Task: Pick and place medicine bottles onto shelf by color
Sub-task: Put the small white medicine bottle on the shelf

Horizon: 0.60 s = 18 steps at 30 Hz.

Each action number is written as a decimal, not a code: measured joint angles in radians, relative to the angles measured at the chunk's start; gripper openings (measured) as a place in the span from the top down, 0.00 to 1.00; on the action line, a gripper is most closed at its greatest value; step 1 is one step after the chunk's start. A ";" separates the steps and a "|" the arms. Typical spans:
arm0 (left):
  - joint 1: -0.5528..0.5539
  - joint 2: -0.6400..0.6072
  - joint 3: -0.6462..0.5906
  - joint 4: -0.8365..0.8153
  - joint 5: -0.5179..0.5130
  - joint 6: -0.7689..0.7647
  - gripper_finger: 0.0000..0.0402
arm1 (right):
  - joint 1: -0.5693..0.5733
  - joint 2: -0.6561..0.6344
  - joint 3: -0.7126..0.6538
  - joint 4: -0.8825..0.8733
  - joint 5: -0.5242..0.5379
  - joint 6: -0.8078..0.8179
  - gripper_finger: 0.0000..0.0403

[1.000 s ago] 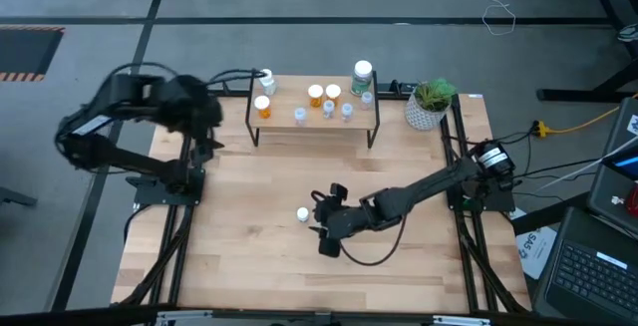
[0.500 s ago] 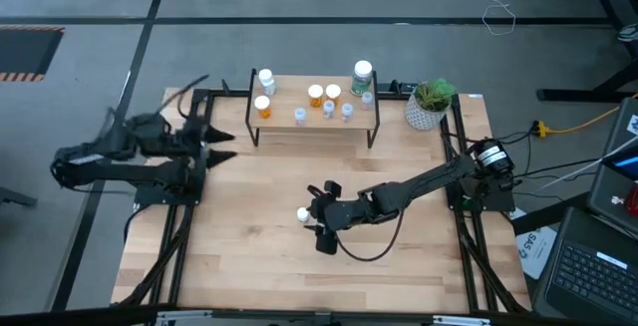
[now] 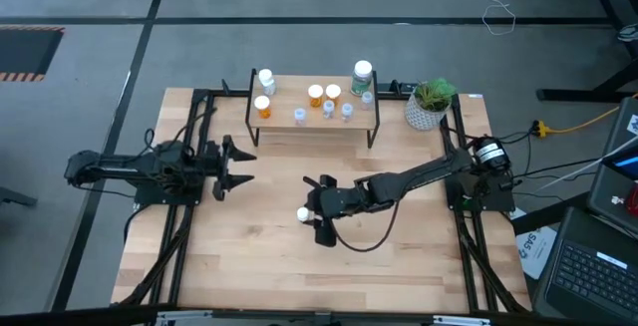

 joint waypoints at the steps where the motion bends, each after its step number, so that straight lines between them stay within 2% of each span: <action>1: -0.002 0.000 -0.004 0.002 0.000 0.010 0.31 | -0.007 0.008 0.015 0.000 -0.019 -0.015 0.44; 6: -0.007 0.000 -0.008 0.003 0.000 0.044 0.31 | -0.020 0.103 0.190 -0.063 -0.071 -0.119 0.44; 9: -0.007 0.000 -0.008 0.003 0.000 0.067 0.31 | -0.020 0.182 0.340 -0.234 -0.069 -0.175 0.44; 13: -0.008 0.000 -0.052 0.041 0.008 0.101 0.31 | -0.020 0.257 0.498 -0.475 -0.064 -0.164 0.44; 18: -0.010 0.000 -0.094 0.063 0.022 0.116 0.31 | -0.021 0.290 0.560 -0.594 -0.061 -0.116 0.44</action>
